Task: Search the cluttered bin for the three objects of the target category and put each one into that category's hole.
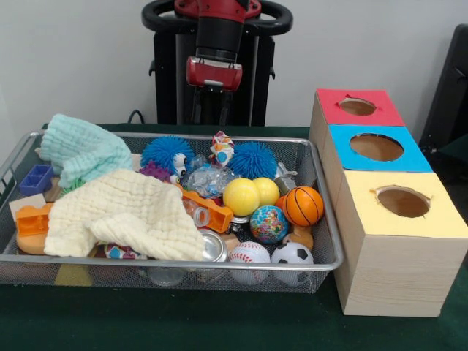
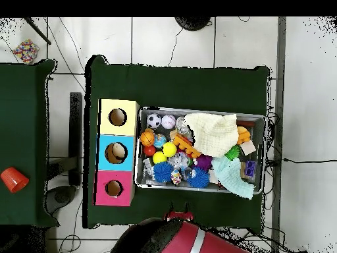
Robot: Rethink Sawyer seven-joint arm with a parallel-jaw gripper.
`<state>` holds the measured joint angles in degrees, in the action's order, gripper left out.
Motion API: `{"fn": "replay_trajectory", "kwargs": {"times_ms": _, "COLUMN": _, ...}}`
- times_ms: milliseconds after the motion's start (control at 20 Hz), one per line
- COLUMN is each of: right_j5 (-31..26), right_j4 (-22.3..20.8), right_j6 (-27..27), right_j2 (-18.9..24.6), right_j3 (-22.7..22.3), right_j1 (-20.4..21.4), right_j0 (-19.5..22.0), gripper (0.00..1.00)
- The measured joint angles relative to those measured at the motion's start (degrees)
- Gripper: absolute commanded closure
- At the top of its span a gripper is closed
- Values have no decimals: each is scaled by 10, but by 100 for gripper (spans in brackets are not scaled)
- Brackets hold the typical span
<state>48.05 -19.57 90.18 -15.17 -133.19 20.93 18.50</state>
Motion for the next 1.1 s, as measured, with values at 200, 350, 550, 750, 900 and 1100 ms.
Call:
{"fn": "replay_trajectory", "kwargs": {"times_ms": 200, "right_j5": 0, "right_j4": 0, "right_j6": 0, "right_j2": 0, "right_j3": 0, "right_j1": 4, "right_j0": 0, "gripper": 0}}
{"fn": "replay_trajectory", "kwargs": {"times_ms": 350, "right_j5": 0, "right_j4": 1, "right_j6": 0, "right_j2": 0, "right_j3": 0, "right_j1": 4, "right_j0": 0, "gripper": 0}}
{"fn": "replay_trajectory", "kwargs": {"times_ms": 550, "right_j5": 0, "right_j4": 18, "right_j6": 0, "right_j2": 0, "right_j3": -1, "right_j1": 4, "right_j0": -7, "gripper": 0}}
{"fn": "replay_trajectory", "kwargs": {"times_ms": 750, "right_j5": 0, "right_j4": 34, "right_j6": 0, "right_j2": 0, "right_j3": -2, "right_j1": 0, "right_j0": -19, "gripper": 0}}
{"fn": "replay_trajectory", "kwargs": {"times_ms": 900, "right_j5": 0, "right_j4": 42, "right_j6": 0, "right_j2": 0, "right_j3": -2, "right_j1": -4, "right_j0": -29, "gripper": 0}}
{"fn": "replay_trajectory", "kwargs": {"times_ms": 1100, "right_j5": 5, "right_j4": 44, "right_j6": 0, "right_j2": -1, "right_j3": -2, "right_j1": -10, "right_j0": -36, "gripper": 0}}
